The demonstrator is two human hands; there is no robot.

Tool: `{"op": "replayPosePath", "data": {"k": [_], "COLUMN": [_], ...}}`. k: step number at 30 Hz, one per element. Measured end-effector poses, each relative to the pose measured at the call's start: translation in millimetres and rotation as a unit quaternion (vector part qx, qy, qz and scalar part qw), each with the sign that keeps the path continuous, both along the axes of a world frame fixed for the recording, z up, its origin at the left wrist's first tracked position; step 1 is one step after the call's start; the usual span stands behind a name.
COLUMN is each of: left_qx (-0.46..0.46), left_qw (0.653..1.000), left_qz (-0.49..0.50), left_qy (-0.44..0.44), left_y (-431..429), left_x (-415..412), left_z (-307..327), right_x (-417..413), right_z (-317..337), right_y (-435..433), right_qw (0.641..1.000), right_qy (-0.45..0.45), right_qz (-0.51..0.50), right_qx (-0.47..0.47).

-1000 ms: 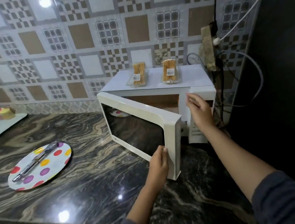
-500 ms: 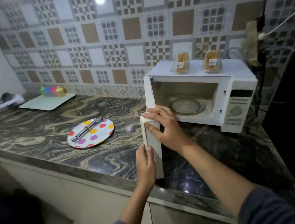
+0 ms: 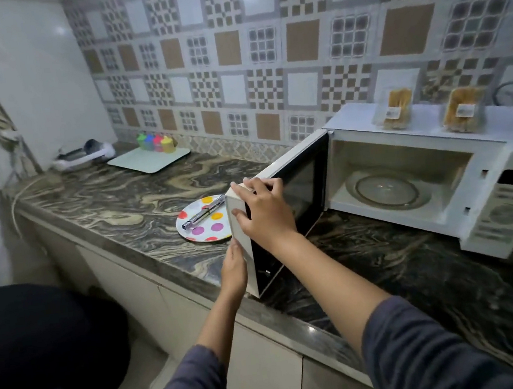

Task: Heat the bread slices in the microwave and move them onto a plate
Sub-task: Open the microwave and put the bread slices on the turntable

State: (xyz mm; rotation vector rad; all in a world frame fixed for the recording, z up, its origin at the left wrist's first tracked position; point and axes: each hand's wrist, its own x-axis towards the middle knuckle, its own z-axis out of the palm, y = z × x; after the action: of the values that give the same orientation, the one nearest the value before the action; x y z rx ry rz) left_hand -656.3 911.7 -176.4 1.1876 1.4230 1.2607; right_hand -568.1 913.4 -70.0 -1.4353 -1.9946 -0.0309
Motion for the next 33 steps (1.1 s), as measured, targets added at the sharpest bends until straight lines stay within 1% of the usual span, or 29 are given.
{"op": "replayPosePath", "data": {"k": [5, 11, 15, 19, 22, 24, 26, 29, 33], "left_qx": [-0.007, -0.024, -0.025, -0.053, -0.079, -0.079, -0.078, -0.073, -0.086], "left_qw": [1.000, 0.999, 0.996, 0.996, 0.991, 0.990, 0.988, 0.988, 0.987], "left_qz": [0.001, 0.035, 0.053, 0.049, 0.076, 0.104, 0.123, 0.129, 0.132], "left_qy": [-0.017, 0.020, 0.060, 0.057, 0.071, 0.054, 0.048, 0.030, -0.044], "left_y": [6.3, 10.2, 4.2, -0.1, -6.9, -15.4, -25.8, -41.1, -39.2], "left_x": [-7.2, -14.8, -14.6, -17.1, -12.7, -5.5, 6.3, 37.4, 86.9], "left_z": [2.9, -6.7, -12.0, -21.0, -29.4, -30.6, -32.4, -28.1, -3.9], "right_x": [-7.4, -12.4, -13.9, -10.2, -3.7, 4.1, 16.5, 43.3, 95.3], "right_z": [-4.0, -13.5, -15.4, -10.9, -8.5, -8.4, -9.6, -11.0, -2.5], "right_y": [8.2, 9.2, 7.5, 3.0, -4.9, -12.2, -19.0, -26.9, -30.0], "right_qw": [1.000, 1.000, 0.998, 0.993, 0.984, 0.978, 0.976, 0.979, 0.983], "right_qy": [-0.010, 0.017, 0.054, 0.109, 0.168, 0.201, 0.215, 0.201, 0.181], "right_qz": [-0.010, 0.010, 0.021, 0.048, 0.059, 0.053, 0.041, 0.014, -0.036], "right_qx": [0.009, 0.010, 0.000, -0.013, -0.016, -0.016, -0.014, -0.008, 0.008]}}
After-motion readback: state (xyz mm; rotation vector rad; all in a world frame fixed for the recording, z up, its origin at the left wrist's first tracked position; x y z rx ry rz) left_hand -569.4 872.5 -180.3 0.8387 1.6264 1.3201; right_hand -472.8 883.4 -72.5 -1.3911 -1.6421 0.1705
